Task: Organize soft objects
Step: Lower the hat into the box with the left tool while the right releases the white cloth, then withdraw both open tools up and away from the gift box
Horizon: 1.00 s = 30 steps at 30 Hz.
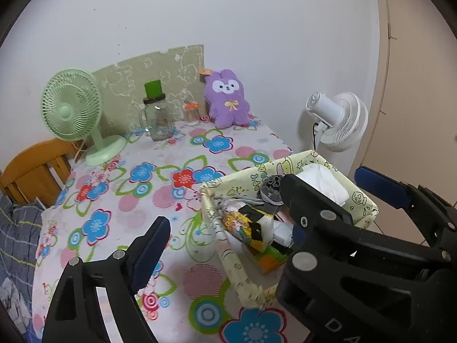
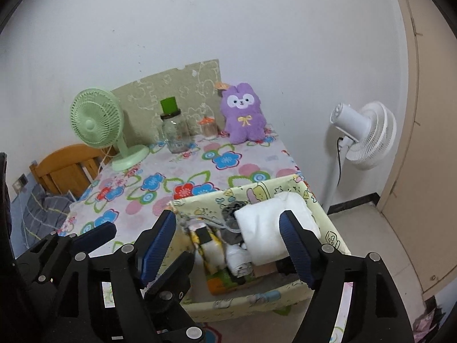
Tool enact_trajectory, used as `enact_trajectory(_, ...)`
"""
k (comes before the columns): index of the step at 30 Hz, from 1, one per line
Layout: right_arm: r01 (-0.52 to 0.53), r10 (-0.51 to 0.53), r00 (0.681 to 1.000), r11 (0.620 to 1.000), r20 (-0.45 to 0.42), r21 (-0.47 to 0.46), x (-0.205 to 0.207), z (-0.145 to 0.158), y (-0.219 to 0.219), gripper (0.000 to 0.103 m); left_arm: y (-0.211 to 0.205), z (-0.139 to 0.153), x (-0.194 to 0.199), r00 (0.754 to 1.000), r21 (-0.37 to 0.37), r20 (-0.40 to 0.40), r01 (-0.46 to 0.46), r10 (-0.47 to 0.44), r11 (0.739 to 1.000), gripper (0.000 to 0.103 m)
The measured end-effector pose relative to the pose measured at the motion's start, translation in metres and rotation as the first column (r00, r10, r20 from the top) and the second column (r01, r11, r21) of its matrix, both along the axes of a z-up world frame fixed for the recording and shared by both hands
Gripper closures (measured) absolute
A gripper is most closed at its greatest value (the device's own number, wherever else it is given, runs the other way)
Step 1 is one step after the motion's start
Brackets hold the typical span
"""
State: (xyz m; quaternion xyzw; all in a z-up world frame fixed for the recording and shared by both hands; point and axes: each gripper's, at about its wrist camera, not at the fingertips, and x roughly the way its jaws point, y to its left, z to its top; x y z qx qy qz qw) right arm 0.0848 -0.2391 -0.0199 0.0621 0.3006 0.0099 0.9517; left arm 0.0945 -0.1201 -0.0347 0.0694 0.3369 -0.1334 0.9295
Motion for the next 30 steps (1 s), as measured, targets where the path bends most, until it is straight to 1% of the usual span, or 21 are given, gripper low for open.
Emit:
enact_trajectory(2, 0.009, -0.009, 1.0, 1.0, 0.013, -0.008, -0.006, 0.004, 0.005, 0.018, 0.005, 0.005, -0.006, 1.0, 0.006, 0.018, -0.007, 0.007, 1.0, 0.012)
enact_trajectory(8, 0.033, -0.03, 0.998, 0.998, 0.056, -0.048, -0.026, 0.019, 0.021, 0.011, 0.021, 0.017, -0.024, 0.998, 0.01, 0.055, -0.019, 0.018, 1.0, 0.009)
enact_trajectory(10, 0.032, -0.027, 0.997, 0.997, 0.067, -0.065, -0.031, 0.024, 0.028, 0.011, 0.027, 0.021, -0.029, 0.997, 0.001, 0.067, -0.024, 0.024, 1.0, 0.008)
enact_trajectory(13, 0.004, -0.001, 0.997, 0.999, 0.071, -0.032, -0.04, 0.031, 0.035, 0.01, 0.043, 0.03, -0.037, 0.996, -0.043, 0.078, -0.027, 0.031, 0.999, 0.007)
enact_trajectory(15, 0.003, -0.001, 0.996, 1.0, 0.086, -0.022, -0.047, 0.038, 0.04, 0.01, 0.052, 0.036, -0.043, 0.994, -0.051, 0.094, -0.043, 0.048, 0.998, 0.007)
enact_trajectory(23, -0.002, 0.006, 0.991, 0.999, 0.133, -0.034, -0.067, 0.055, 0.057, 0.01, 0.089, 0.052, -0.061, 0.984, -0.081, 0.136, -0.109, 0.119, 0.991, 0.006)
enact_trajectory(30, -0.002, 0.008, 0.988, 0.999, 0.157, -0.037, -0.08, 0.062, 0.066, 0.01, 0.114, 0.059, -0.074, 0.971, -0.088, 0.166, -0.161, 0.174, 0.983, 0.005)
